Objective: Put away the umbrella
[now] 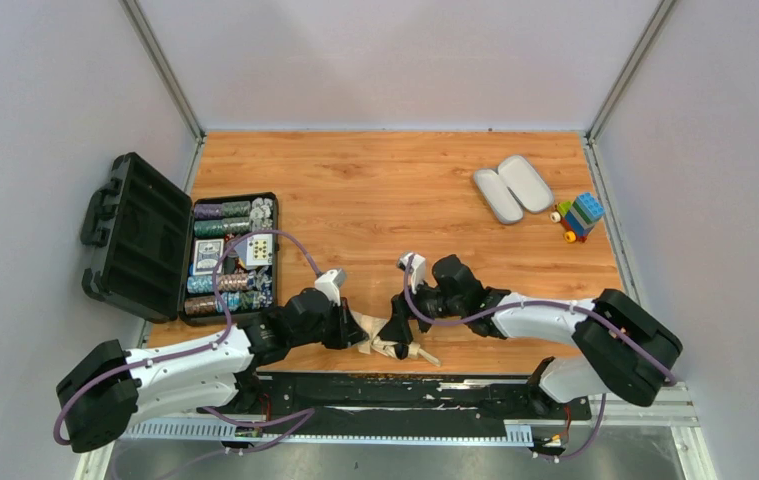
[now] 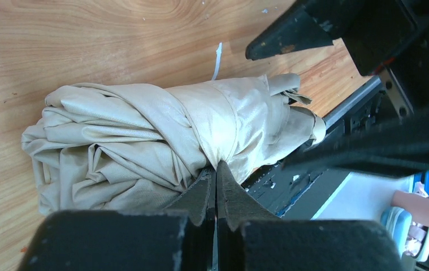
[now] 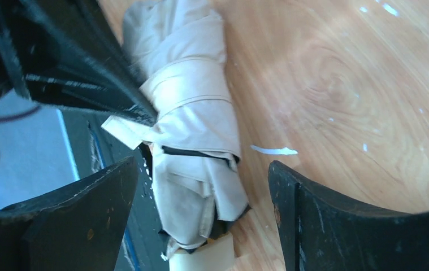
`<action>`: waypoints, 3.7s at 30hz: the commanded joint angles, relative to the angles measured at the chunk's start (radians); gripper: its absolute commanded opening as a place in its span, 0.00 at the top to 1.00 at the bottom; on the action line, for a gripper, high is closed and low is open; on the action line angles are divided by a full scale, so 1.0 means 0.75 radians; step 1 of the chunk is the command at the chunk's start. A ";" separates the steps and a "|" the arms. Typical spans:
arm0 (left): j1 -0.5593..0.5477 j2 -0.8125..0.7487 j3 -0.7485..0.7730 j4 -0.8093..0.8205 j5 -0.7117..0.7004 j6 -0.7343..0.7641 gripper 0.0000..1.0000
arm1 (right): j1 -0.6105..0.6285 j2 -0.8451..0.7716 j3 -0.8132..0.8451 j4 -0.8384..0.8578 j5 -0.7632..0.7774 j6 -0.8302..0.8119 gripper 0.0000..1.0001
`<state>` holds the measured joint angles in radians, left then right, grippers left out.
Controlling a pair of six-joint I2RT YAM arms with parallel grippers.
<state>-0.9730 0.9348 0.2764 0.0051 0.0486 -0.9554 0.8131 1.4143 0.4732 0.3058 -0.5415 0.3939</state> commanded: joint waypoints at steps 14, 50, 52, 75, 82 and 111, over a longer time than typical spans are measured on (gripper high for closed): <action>0.021 0.055 -0.007 -0.215 -0.077 0.098 1.00 | 0.476 0.163 0.167 -0.198 0.793 -0.718 0.11; 0.023 -0.174 -0.090 -0.332 0.049 -0.036 1.00 | 0.074 0.484 -0.047 0.405 0.032 0.284 1.00; 0.023 -0.160 -0.088 -0.322 0.075 -0.059 1.00 | 0.072 0.488 -0.043 0.397 0.033 0.283 1.00; 0.023 -0.011 0.017 -0.511 0.030 -0.114 0.89 | 0.070 0.545 -0.032 0.423 -0.010 0.285 1.00; 0.024 -0.005 0.048 -0.567 -0.011 -0.096 0.82 | 0.070 0.541 -0.033 0.429 -0.016 0.280 1.00; 0.025 -0.567 0.549 -1.058 -0.523 0.169 0.20 | 0.118 -0.037 0.123 -0.119 0.243 -0.072 0.00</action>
<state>-0.9550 0.4690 0.5861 -0.6685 -0.1574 -0.9554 0.9005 1.5436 0.4618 0.5667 -0.5152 0.5083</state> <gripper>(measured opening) 0.776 0.964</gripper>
